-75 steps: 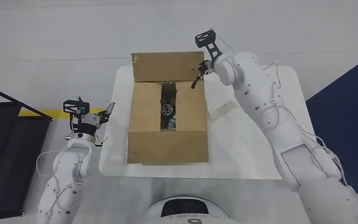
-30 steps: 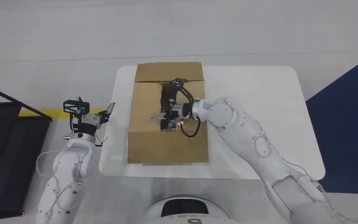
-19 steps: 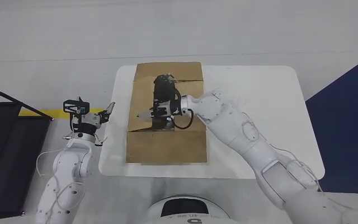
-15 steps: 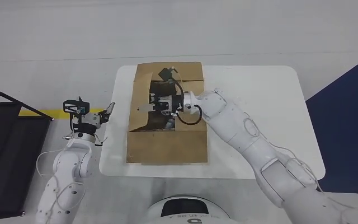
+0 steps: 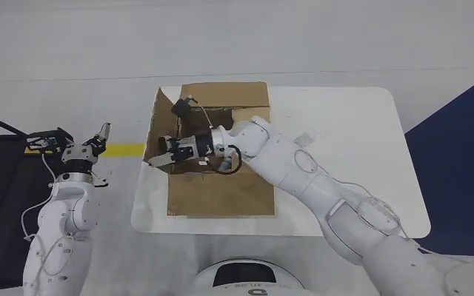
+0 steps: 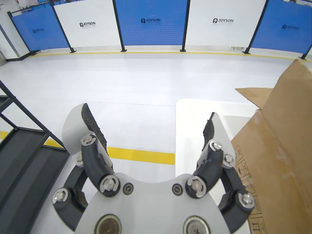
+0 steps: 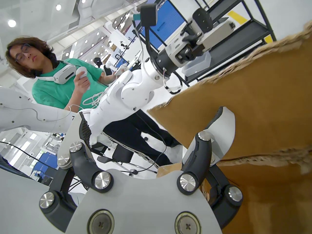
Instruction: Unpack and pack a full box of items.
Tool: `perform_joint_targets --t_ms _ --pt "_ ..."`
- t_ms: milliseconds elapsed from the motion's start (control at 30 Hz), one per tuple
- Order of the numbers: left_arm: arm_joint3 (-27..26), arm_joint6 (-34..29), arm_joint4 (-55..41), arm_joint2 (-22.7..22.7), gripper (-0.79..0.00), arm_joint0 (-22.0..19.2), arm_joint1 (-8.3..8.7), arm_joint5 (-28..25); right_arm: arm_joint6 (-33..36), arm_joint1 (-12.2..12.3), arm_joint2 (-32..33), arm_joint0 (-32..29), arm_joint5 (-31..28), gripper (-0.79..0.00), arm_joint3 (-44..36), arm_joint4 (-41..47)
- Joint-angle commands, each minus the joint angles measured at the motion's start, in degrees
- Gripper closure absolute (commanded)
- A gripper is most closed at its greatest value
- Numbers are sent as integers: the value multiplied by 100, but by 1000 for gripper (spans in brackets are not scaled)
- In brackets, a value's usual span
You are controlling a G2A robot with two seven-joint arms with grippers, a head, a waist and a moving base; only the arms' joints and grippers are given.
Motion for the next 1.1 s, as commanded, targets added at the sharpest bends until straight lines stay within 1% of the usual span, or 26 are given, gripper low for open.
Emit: perform_joint_targets --t_ms 0,67,133,200,267,367,500,533,600,633,667,700,767,833,900,933,967,1000,1067 --pt "-6 25 -201 -153 -785 80 -2 -114 -27 -200 -255 162 130 -785 369 -158" --pt "-55 60 -333 -261 -785 183 -7 -219 -212 -418 -514 282 332 -785 718 -482" --pt "-147 107 -406 -325 -785 308 -16 -304 -332 -614 -675 350 404 -785 1016 -600" --pt "-283 176 -402 -340 -785 448 -28 -373 -388 -761 -711 422 266 -785 1271 -536" --pt "-432 222 -271 -296 -785 585 -39 -443 -461 -862 -652 547 -49 -785 1500 -445" --pt "-632 249 175 -135 -785 671 -46 -440 -591 -872 -474 712 -586 -785 1664 -373" --pt "-888 245 749 119 -785 688 -54 -426 -782 -693 -135 805 -1339 -785 1771 -389" --pt "-993 217 960 209 -785 665 -53 -446 -895 -576 38 811 -1507 -785 1745 -436" --pt "-1101 159 1199 314 -785 615 -53 -457 -1066 -382 294 733 -1507 -785 1531 -587" --pt "-1150 113 1291 375 -785 578 -54 -466 -1165 -237 475 632 -1507 -785 1338 -737" --pt "-1228 32 1425 452 -785 513 -53 -499 -1334 -6 785 446 -1507 -785 1039 -1007" --pt "-1274 -11 1501 494 -785 475 -51 -520 -1445 122 977 322 -1507 -785 873 -1164" --pt "-1392 -151 1723 640 -785 358 -49 -596 -1804 539 1673 -201 -1507 -785 210 -1777" --pt "-1484 -314 1983 820 -785 230 -47 -673 -2080 952 2515 -1058 -1507 -785 -855 -2360" --pt "-1554 -497 2311 1061 -785 90 -45 -779 -2199 1311 3471 -2152 -1507 -785 -2089 -2745" --pt "-1586 -601 2519 1213 -785 13 -44 -850 -2248 1454 3950 -2716 -1507 -785 -2647 -2835" --pt "-1593 -739 2741 1417 -785 -94 -47 -911 -2261 1591 4443 -3391 -1507 -785 -3295 -2867" --pt "-1591 -816 2842 1524 -785 -154 -50 -945 -2269 1645 4660 -3686 -1507 -785 -3539 -2860" --pt "-1550 -1109 3217 1918 -785 -376 -63 -1069 -2331 1783 5313 -4448 -1507 -785 -4035 -2726"
